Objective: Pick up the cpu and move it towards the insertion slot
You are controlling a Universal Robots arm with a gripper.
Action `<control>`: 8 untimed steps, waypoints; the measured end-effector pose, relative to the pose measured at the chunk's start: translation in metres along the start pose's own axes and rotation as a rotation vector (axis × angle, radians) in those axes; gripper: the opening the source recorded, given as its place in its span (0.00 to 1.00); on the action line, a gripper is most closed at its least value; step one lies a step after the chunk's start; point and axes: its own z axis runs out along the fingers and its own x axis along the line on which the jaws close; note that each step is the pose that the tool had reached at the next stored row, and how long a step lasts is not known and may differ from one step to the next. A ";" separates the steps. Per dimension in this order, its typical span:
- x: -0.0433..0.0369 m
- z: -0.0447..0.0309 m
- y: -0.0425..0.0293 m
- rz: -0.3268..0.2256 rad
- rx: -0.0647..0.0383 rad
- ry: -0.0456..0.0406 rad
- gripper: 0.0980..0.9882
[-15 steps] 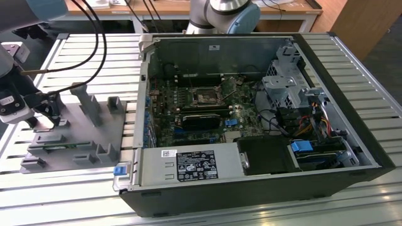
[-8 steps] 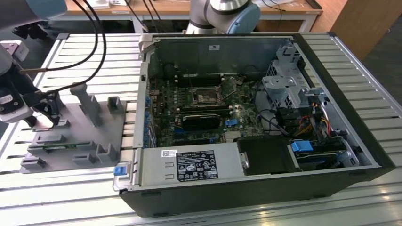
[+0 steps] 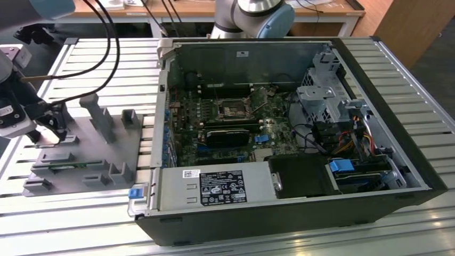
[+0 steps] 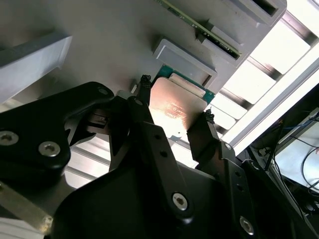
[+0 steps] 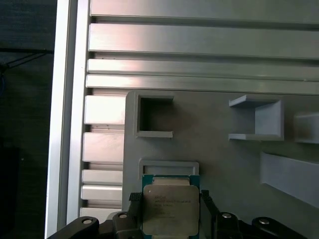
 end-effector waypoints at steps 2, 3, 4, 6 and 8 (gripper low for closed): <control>0.0000 -0.0010 0.0001 0.000 0.000 0.0000 0.50; 0.0000 -0.0012 0.0001 0.000 0.000 -0.0002 0.50; 0.0000 -0.0016 0.0002 0.000 0.000 -0.0001 0.50; 0.0000 -0.0024 0.0002 0.000 0.000 0.0000 0.50; 0.0000 -0.0030 0.0002 0.000 0.000 0.0000 0.50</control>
